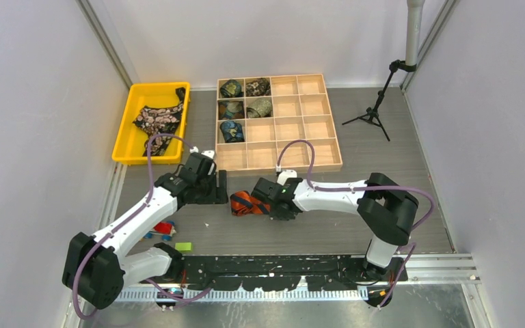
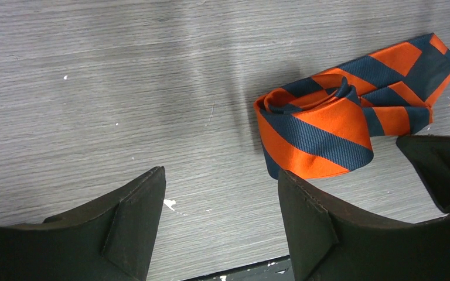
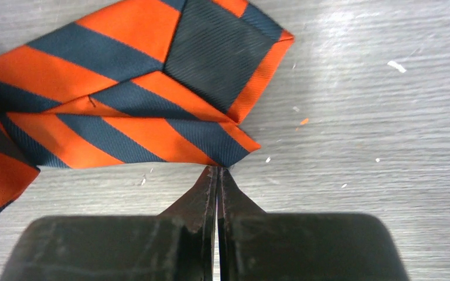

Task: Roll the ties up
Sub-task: Roll the tie at the center of the board.

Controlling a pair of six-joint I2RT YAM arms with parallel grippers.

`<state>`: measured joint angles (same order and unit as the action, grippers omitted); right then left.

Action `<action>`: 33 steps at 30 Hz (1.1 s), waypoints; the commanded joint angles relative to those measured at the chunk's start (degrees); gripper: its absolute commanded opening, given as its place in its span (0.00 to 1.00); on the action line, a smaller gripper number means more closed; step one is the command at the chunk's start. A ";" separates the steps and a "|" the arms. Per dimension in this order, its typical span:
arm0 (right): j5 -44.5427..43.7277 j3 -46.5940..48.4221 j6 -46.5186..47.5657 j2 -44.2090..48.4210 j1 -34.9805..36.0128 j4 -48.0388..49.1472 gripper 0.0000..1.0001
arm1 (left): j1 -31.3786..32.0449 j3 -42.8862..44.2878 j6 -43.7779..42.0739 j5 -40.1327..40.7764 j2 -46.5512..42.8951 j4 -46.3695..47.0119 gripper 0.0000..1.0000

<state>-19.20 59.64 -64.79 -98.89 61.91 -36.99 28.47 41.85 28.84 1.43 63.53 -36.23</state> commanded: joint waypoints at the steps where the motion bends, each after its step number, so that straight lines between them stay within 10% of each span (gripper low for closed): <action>1: -3.12 3.17 2.65 1.59 -1.92 -1.37 0.05 | -0.26 -0.74 0.89 -0.99 -0.12 2.40 0.71; 16: 5.54 8.91 14.20 6.09 -5.69 6.95 0.07 | -0.27 -6.57 4.45 -8.23 -2.03 9.05 0.71; 33: 21.61 16.08 20.32 -1.46 -5.67 14.04 0.35 | -0.26 -7.86 5.62 -7.39 -4.41 9.39 0.71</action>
<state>-0.64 73.23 -46.26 -98.10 56.03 -23.81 28.47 34.00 34.26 -6.07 60.84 -28.05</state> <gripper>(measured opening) 0.349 0.711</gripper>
